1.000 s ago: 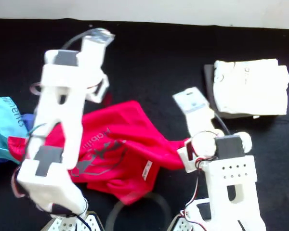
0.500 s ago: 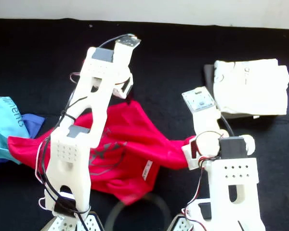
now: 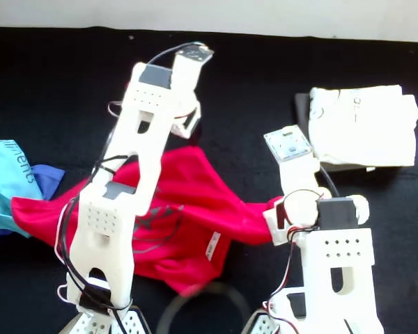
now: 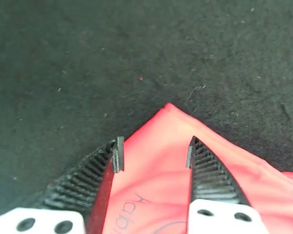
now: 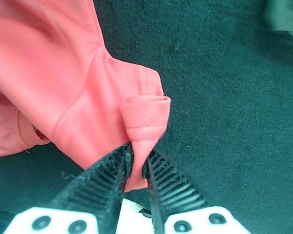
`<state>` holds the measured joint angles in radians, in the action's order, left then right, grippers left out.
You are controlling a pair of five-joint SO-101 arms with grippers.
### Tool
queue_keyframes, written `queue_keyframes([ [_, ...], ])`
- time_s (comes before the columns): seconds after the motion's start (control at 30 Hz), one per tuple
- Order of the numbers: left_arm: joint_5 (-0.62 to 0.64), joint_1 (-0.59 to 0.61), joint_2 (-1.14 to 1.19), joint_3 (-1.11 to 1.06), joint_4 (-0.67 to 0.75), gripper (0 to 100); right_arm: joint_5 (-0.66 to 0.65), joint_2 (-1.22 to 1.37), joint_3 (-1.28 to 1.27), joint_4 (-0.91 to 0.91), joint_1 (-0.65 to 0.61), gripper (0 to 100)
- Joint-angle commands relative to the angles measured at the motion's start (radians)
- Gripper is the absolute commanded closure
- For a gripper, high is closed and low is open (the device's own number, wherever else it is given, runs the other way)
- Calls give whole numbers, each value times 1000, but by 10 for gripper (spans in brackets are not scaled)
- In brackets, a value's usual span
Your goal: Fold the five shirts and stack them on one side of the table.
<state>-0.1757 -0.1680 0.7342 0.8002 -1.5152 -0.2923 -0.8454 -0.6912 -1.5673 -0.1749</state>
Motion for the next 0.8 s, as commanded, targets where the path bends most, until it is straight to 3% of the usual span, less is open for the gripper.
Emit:
queue_keyframes([
  [0.0,5,-30,38,19,35,783,9,-19,1,13,13,993],
  [0.27,6,-31,154,19,54,783,9,-19,7,13,13,993],
  [0.53,11,-97,148,18,-232,784,9,-19,7,13,15,993],
  [0.77,40,-97,70,-41,-249,784,9,-19,8,13,15,993],
])
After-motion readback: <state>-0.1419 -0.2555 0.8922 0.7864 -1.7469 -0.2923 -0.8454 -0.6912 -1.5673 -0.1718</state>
